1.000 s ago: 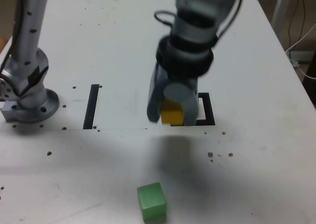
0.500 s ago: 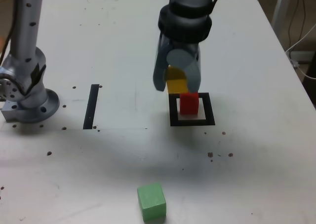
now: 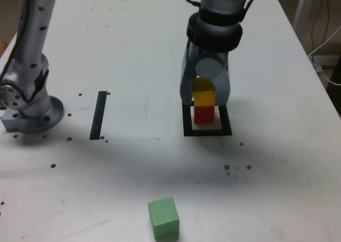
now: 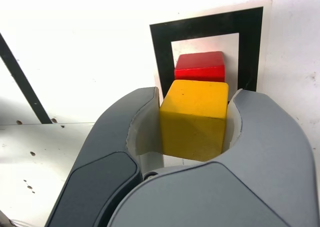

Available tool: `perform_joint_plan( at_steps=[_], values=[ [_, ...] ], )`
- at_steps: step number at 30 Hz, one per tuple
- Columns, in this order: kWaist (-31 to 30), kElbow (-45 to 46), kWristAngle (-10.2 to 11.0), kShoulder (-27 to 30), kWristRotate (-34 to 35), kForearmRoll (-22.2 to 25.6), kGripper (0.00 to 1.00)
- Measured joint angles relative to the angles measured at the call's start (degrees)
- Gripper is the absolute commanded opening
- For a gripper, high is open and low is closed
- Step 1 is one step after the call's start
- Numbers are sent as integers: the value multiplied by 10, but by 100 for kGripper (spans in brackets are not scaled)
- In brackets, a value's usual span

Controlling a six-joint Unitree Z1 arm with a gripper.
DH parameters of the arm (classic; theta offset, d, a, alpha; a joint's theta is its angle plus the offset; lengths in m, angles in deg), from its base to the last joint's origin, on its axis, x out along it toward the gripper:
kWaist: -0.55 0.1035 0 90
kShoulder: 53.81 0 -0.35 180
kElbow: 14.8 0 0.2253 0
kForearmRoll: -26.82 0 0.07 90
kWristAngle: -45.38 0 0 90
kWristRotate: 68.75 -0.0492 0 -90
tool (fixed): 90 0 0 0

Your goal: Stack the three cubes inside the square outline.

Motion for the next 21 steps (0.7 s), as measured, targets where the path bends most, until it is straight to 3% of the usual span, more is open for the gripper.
perform_joint_plan(
  at_steps=[16, 18, 21],
  values=[
    [1, 3, 2, -8, -2, -1, 23],
    [2, 3, 1, -11, -3, -1, 31],
    [4, 3, 0, -15, -8, -2, 63]
  ],
)
